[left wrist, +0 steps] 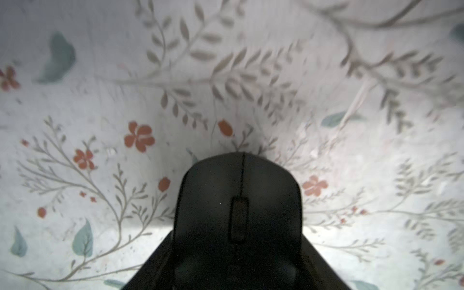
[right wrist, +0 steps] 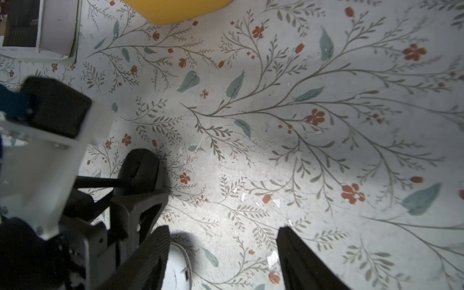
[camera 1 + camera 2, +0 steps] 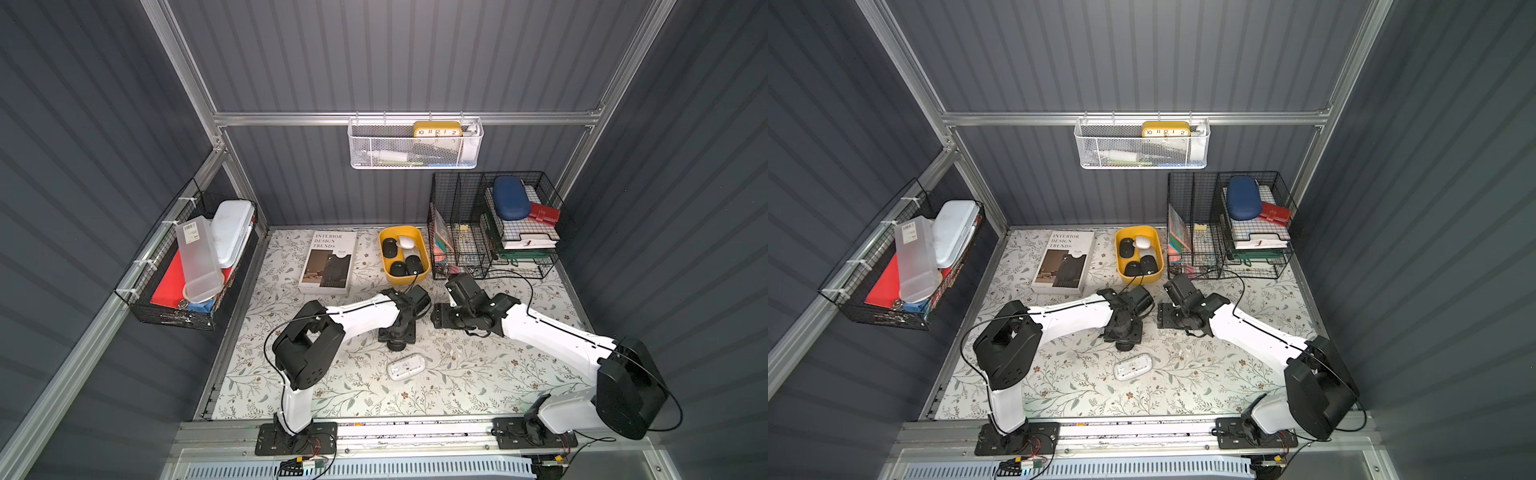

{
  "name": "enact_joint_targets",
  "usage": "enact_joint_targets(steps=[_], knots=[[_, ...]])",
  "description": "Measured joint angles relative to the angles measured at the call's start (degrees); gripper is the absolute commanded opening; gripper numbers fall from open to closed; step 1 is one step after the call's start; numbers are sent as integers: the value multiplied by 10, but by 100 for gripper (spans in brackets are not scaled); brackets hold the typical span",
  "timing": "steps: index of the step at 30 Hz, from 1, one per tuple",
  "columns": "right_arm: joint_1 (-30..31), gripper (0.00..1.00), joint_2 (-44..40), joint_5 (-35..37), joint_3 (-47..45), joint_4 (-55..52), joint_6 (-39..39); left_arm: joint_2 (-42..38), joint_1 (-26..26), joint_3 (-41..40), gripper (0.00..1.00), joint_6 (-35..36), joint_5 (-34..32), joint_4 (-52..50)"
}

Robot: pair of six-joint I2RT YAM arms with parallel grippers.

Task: Put the mouse in the storage box
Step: Pick up the mouse from the center of the board, then place the mouse in the storage box.

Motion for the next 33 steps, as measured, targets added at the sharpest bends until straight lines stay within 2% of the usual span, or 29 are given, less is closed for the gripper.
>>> enact_joint_targets(steps=[8, 13, 18, 25, 33], knots=[[-74, 73, -71, 39, -10, -21, 9, 58, 86, 238, 54, 33, -24, -32], [-80, 73, -84, 36, -20, -22, 14, 148, 115, 397, 54, 52, -33, -53], [-80, 73, -83, 17, -29, -15, 26, 245, 151, 523, 53, 69, -42, -67], [-80, 73, -81, -5, -31, -13, 26, 294, 202, 579, 54, 93, -58, -70], [-80, 73, -60, -18, -31, -8, 27, 294, 200, 579, 54, 112, -55, -45]])
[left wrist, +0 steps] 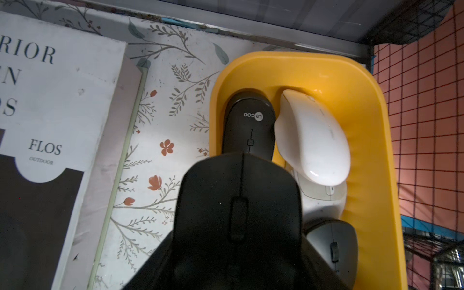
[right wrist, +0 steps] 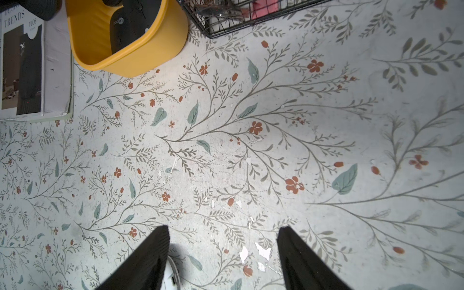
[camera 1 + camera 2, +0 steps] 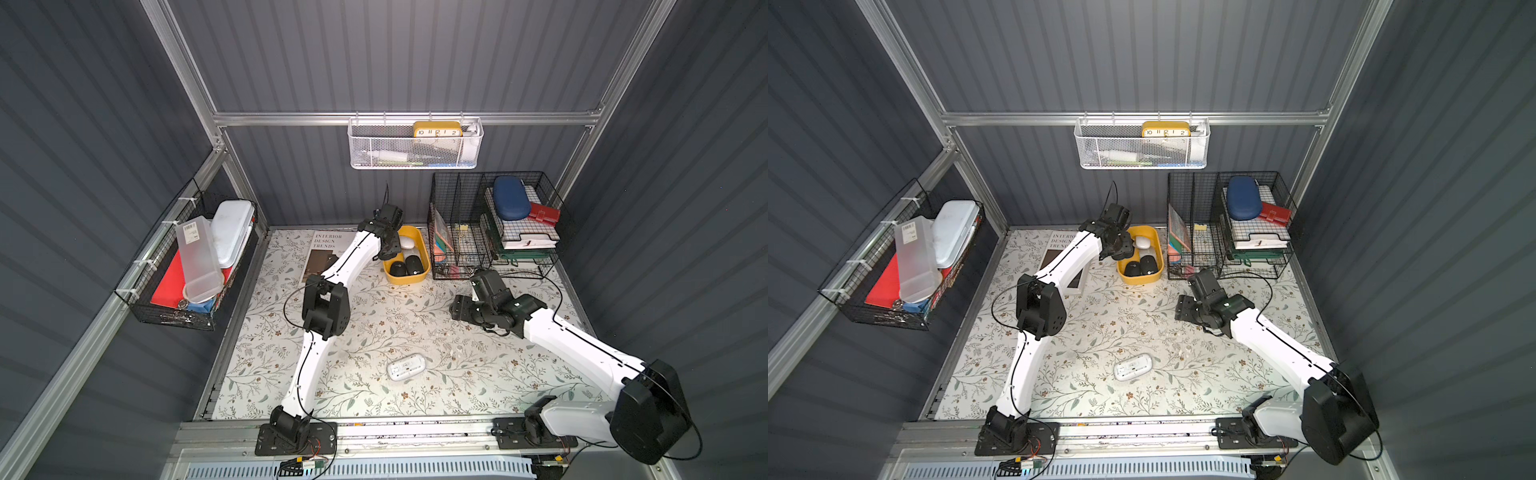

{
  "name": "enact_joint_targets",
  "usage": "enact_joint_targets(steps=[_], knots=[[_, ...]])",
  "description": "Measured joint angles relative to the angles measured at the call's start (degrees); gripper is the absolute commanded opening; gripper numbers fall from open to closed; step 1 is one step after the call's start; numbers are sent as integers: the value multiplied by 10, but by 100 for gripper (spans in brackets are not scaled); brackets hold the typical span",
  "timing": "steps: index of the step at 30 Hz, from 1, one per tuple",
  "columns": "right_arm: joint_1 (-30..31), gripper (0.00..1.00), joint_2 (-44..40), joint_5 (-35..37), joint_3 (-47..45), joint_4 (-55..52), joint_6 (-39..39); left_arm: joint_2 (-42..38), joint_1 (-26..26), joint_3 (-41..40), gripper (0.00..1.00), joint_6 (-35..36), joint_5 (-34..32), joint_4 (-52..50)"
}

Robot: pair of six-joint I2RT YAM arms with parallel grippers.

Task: Put the mouse in the storage box
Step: Place the mouse in the storage box.

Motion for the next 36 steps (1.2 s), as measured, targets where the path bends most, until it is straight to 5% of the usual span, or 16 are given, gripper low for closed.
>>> enact_joint_targets(steps=[21, 31, 36], knots=[[16, 73, 4, -5, 5, -1, 9, 42, -23, -6, 64, 14, 19, 48], [47, 73, 4, -2, 5, -6, 17, 57, -27, -7, 94, 21, 29, 77], [73, 73, 4, -3, 5, -16, 30, 31, -30, -32, 97, 20, 36, 82]])
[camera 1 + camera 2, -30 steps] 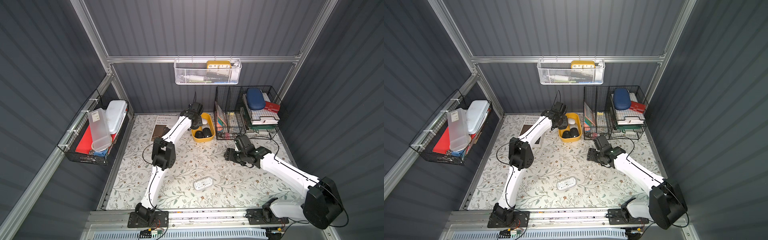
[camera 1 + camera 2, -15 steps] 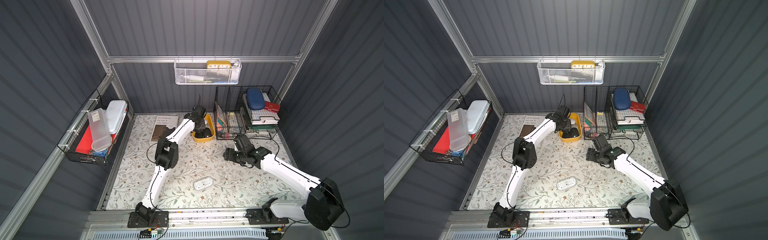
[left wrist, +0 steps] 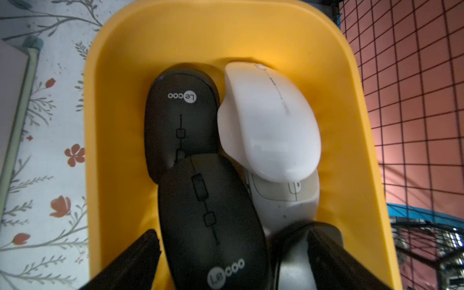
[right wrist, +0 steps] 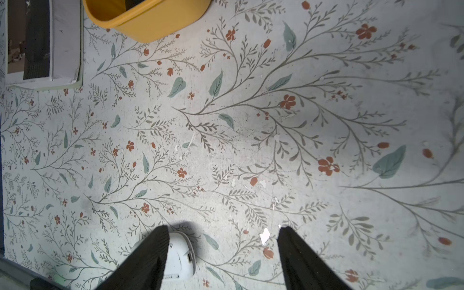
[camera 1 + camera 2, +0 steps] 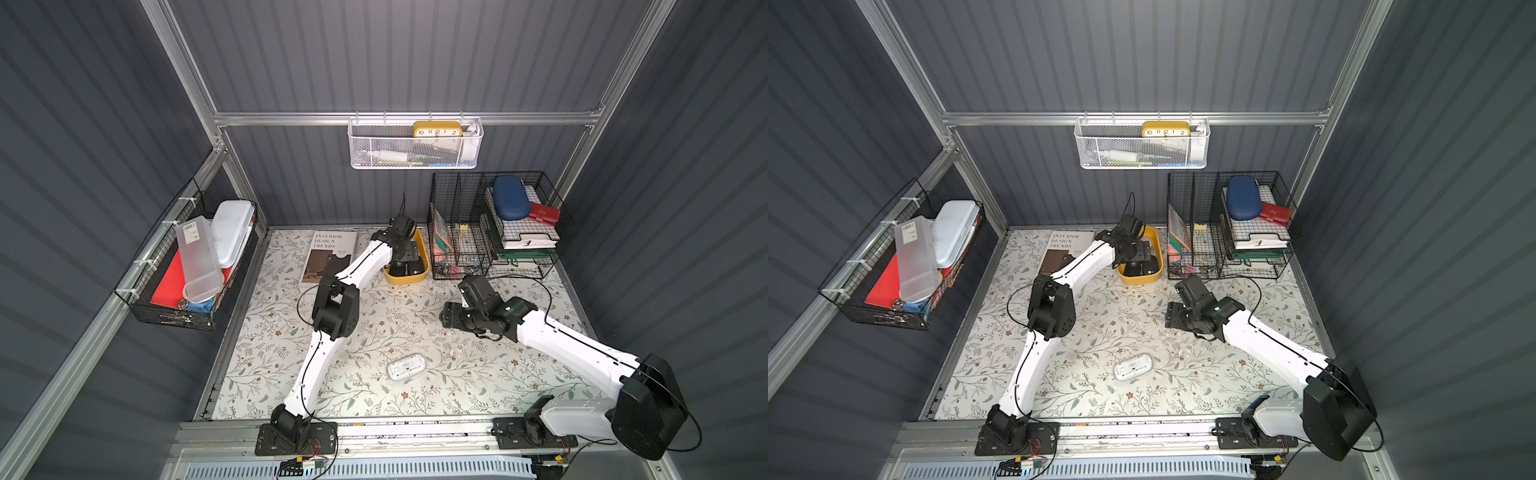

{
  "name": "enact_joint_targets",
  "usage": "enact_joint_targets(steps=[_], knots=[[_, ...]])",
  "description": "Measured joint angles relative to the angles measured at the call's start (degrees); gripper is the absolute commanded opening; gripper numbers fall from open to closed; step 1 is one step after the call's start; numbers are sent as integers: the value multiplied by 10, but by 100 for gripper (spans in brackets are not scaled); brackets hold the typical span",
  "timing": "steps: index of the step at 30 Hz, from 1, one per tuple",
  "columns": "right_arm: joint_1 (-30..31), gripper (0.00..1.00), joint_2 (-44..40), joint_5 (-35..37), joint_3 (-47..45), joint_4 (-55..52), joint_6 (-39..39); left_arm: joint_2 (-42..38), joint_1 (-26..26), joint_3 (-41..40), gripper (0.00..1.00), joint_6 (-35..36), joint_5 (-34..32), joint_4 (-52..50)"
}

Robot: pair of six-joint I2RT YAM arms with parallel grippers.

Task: Put the mouse in the storage box
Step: Place the mouse in the storage box.

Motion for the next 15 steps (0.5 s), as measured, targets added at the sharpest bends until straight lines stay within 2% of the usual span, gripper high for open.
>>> enact_joint_targets(steps=[4, 11, 15], knots=[[35, 73, 0, -1, 0, -23, 17, -78, 0, -77, 99, -5, 6, 20], [111, 73, 0, -9, -1, -50, 59, -351, -10, -320, 99, -23, 18, 127], [128, 73, 11, -25, -1, -58, 79, -487, -49, -449, 99, -54, 16, 185]])
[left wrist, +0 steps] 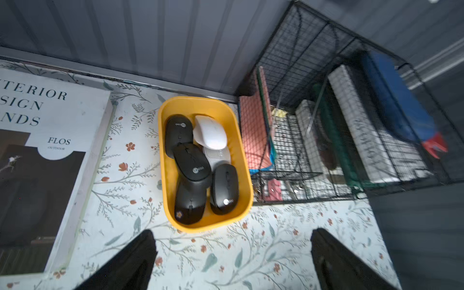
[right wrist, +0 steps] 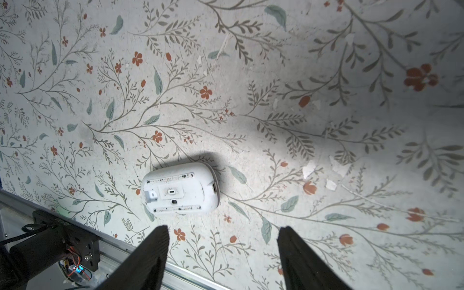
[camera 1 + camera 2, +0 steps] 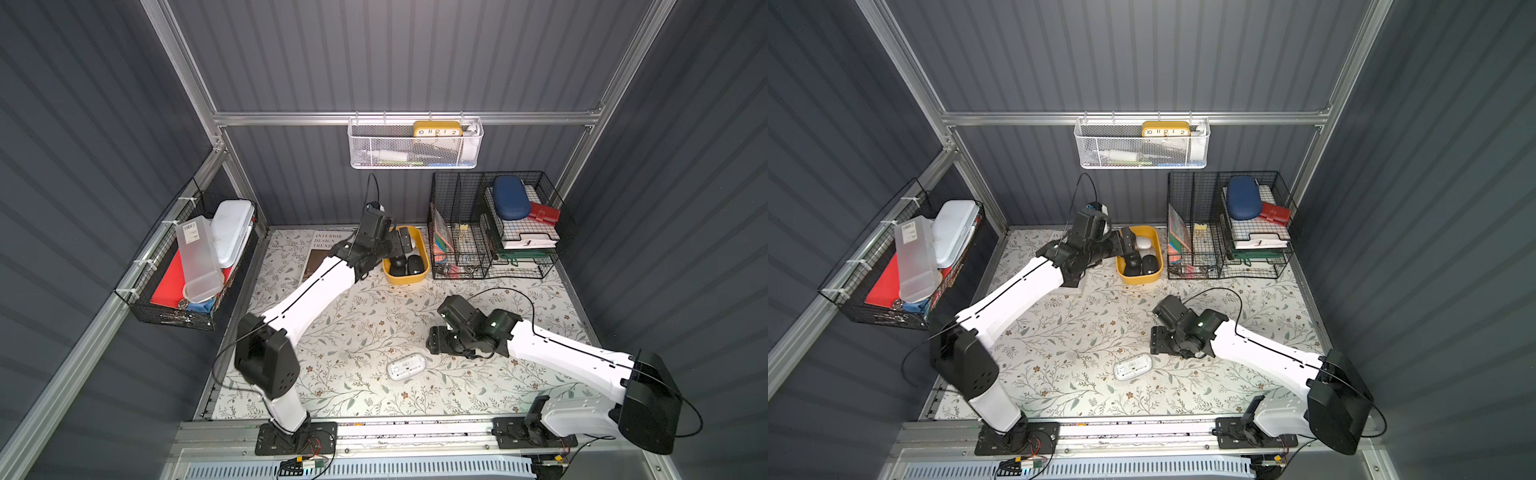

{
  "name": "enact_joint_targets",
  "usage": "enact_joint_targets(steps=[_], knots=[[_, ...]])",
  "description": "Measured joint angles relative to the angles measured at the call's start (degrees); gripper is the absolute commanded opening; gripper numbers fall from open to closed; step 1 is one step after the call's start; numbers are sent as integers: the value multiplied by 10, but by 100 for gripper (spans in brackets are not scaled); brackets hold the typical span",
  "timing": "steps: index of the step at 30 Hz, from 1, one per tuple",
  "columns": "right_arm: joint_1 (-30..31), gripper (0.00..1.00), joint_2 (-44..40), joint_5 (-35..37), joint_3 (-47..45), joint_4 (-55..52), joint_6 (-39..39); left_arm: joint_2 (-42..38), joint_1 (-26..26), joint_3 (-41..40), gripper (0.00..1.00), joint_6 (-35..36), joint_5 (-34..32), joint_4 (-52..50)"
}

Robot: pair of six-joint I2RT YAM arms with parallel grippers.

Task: Put the mouse in the storage box
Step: Place the mouse in the storage box, then pick up the mouse from the center of the board.

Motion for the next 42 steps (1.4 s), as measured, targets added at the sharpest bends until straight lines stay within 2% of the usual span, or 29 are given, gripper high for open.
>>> enact_joint_targets(steps=[5, 9, 12, 18, 23, 26, 34, 39, 42], knots=[[5, 73, 42, -32, -8, 8, 17, -112, -59, -205, 99, -66, 18, 29], [5, 73, 73, -59, -15, 23, 27, -171, -70, -348, 95, -113, 43, 25], [5, 73, 99, -79, -15, 39, 31, -201, -80, -413, 93, -139, 65, 30], [5, 73, 136, -115, -15, 60, 33, -181, -154, -435, 86, -184, 95, 65], [3, 73, 151, -127, -15, 46, 35, -137, -217, -444, 80, -241, 79, 58], [2, 73, 153, -133, -15, 46, 33, -134, -248, -455, 81, -273, 73, 48], [-5, 72, 148, -155, -17, 73, 35, -210, -254, -463, 79, -341, 60, 28], [-16, 72, 126, -167, -25, 92, 31, -250, -257, -485, 73, -365, 69, 22], [-17, 72, 108, -176, -32, 101, 24, -251, -257, -512, 66, -373, 87, 25]])
